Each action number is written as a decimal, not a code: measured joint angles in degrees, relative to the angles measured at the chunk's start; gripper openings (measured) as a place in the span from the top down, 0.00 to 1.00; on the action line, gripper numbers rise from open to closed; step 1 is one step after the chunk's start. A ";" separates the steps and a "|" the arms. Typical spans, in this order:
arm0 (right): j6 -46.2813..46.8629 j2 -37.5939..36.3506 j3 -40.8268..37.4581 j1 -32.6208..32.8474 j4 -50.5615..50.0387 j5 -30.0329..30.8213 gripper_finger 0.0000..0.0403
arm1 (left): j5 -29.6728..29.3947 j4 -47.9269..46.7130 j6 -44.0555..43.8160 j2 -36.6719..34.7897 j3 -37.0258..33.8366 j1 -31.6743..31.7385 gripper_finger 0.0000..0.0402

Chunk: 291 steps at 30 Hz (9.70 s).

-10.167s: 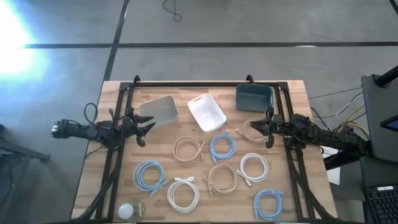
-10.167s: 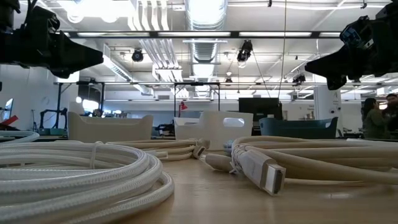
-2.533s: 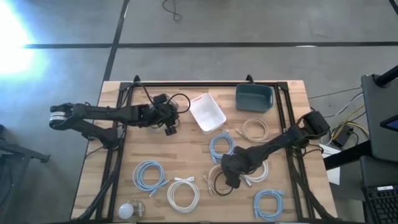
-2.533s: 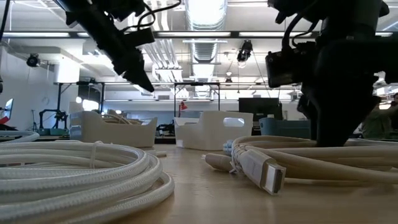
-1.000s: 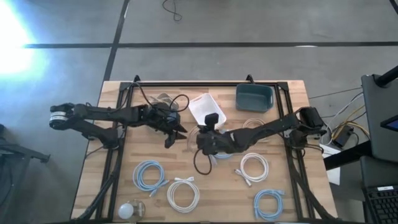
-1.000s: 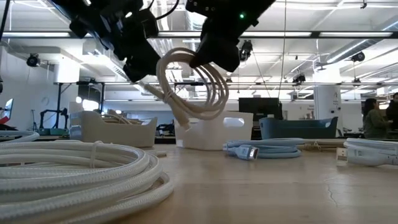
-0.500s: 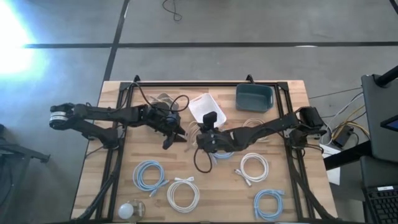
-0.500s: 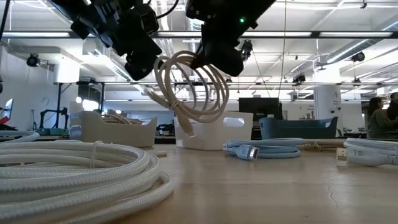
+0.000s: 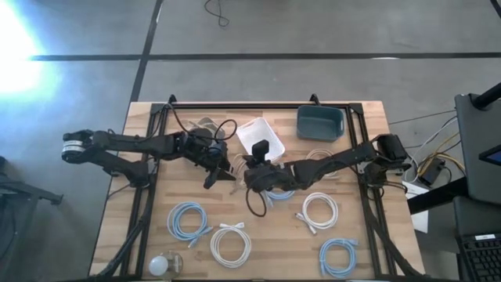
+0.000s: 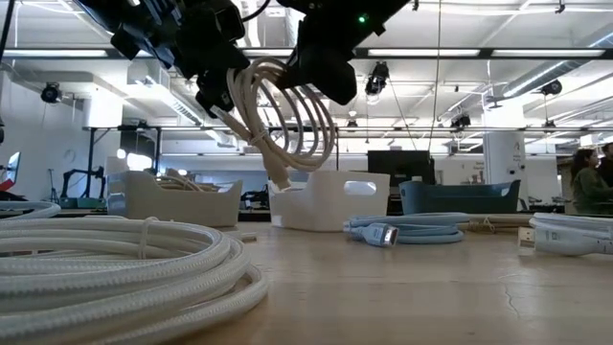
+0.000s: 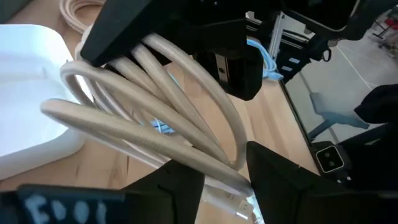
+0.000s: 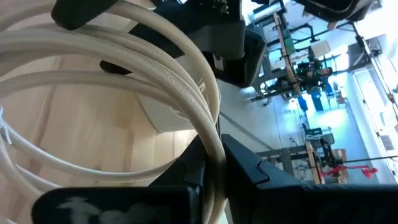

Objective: Sort HDMI cables
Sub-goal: Put the bottom light brown hdmi cable into the gray bin, then put the light brown hdmi cable into the gray bin

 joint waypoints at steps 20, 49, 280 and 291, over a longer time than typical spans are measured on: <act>4.67 -0.11 0.11 -0.13 0.88 -0.06 0.73 | -1.20 3.76 -3.19 0.00 -1.89 0.08 0.96; 37.26 -18.55 -5.01 -2.50 -26.72 -9.19 0.76 | -11.88 -23.78 13.20 -28.76 -1.87 12.18 0.96; 84.20 -31.54 -35.83 -3.72 -36.94 -27.94 0.79 | -38.24 -5.43 7.13 -8.24 -1.97 5.91 0.94; 84.29 -31.54 -37.48 -3.76 -38.64 -29.01 0.79 | -37.75 -4.71 10.89 -1.96 0.75 6.21 0.65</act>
